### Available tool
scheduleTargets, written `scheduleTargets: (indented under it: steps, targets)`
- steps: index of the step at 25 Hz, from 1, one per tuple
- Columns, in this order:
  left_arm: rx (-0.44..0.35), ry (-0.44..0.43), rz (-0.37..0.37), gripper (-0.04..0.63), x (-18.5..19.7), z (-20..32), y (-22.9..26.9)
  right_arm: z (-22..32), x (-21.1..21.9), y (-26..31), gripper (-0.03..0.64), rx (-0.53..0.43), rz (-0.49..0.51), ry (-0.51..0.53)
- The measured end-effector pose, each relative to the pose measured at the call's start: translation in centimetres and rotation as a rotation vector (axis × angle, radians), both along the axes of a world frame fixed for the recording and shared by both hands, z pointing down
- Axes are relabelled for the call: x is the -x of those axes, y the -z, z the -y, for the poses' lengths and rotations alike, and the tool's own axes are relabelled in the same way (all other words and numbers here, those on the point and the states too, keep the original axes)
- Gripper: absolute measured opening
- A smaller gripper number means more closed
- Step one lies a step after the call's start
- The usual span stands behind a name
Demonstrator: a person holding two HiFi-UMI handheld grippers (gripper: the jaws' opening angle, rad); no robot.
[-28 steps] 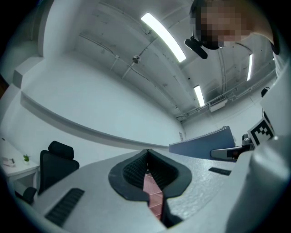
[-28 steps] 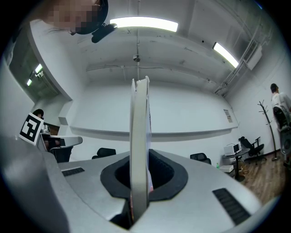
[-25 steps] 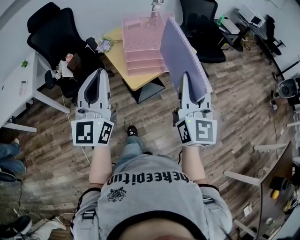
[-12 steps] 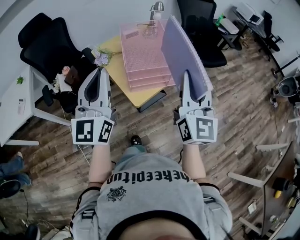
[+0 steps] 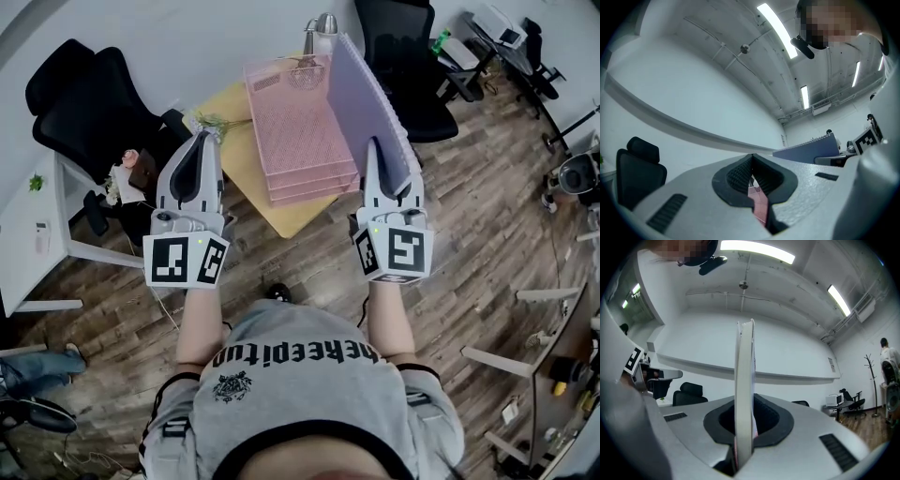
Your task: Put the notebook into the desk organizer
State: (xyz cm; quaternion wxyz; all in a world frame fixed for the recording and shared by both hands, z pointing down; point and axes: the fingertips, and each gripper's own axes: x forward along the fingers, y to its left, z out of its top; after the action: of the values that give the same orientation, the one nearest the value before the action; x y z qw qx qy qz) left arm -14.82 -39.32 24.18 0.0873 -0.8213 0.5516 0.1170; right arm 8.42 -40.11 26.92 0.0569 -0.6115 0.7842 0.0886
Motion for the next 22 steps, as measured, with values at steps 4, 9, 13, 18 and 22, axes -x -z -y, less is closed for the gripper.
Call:
scheduleTargets:
  steps: [4, 9, 13, 18, 22]
  targets:
    - [0.008, -0.005, -0.002, 0.003, 1.3, 2.0, -0.4, 2.6, 1.2, -0.6, 0.031, 0.003, -0.073, -0.03]
    - [0.023, 0.0, -0.005, 0.003, 2.7, 3.8, -1.4, 5.7, 2.1, -1.5, 0.031, 0.002, -0.199, -0.067]
    - [0.037, 0.016, -0.007, 0.003, 4.0, 4.7, -1.9, 8.0, 3.2, -1.8, 0.031, -0.002, -0.308, -0.075]
    - [0.054, 0.034, -0.009, 0.003, 5.4, 5.7, -2.4, 10.7, 4.4, -2.5, 0.031, -0.003, -0.437, -0.095]
    - [0.064, 0.047, -0.017, 0.003, 6.4, 6.1, -3.0, 12.4, 5.6, -2.9, 0.031, -0.024, -0.559, -0.121]
